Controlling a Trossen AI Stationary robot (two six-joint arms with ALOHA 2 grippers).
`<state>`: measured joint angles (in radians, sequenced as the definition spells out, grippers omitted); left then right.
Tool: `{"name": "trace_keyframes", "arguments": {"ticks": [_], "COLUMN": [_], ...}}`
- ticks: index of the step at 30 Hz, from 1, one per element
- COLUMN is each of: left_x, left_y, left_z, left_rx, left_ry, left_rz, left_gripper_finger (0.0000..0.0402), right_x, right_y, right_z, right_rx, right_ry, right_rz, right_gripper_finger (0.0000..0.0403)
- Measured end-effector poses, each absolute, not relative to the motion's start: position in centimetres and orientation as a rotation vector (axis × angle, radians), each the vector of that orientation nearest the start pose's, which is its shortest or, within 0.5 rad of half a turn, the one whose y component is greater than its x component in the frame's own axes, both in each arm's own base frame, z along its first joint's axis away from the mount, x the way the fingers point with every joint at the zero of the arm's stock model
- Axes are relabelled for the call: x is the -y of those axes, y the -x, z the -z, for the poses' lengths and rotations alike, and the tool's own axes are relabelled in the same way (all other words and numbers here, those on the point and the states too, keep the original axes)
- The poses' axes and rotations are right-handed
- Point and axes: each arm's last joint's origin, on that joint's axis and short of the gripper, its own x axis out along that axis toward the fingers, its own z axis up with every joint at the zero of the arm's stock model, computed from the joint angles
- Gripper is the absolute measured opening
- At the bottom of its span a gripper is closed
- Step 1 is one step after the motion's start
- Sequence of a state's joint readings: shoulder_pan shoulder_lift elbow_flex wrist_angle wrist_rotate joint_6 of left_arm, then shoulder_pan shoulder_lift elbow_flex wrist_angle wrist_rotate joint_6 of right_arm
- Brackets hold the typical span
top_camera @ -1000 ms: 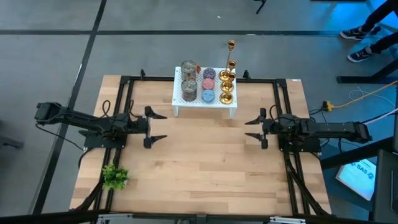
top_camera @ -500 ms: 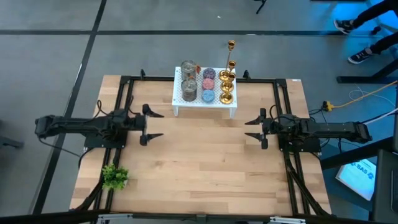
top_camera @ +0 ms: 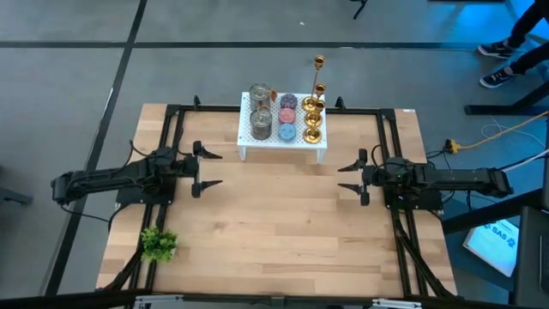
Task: Pick & Place candle stick holders
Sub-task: Return to Home Position
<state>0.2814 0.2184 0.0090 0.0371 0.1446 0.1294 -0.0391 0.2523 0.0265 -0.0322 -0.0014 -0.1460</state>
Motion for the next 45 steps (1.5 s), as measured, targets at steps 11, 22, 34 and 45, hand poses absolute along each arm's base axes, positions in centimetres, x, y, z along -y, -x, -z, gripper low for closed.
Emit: {"name": "trace_keyframes", "arguments": {"ticks": [11, 22, 34, 45], "left_x": [-2.64, -2.65, -2.65, -2.65], "left_y": [-10.69, -10.68, -10.68, -10.68], "left_z": [-15.06, -15.04, -15.04, -15.04], "left_rx": [-0.177, -0.176, -0.176, -0.176], "left_ry": [0.139, 0.167, 0.167, 0.167], "left_rz": [-0.144, -0.149, -0.149, -0.149], "left_gripper_finger": [0.04, 0.04, 0.04, 0.04], "right_x": [0.42, 0.42, 0.42, 0.42], "right_y": [-11.0, -11.0, -11.0, -11.0], "right_z": [-14.85, -14.85, -14.85, -14.85], "right_rx": [-0.26, -0.26, -0.26, -0.26], "right_ry": [0.136, 0.134, 0.133, 0.134], "right_rz": [0.018, 0.019, 0.019, 0.019], "right_gripper_finger": [0.0232, 0.0232, 0.0232, 0.0232]}}
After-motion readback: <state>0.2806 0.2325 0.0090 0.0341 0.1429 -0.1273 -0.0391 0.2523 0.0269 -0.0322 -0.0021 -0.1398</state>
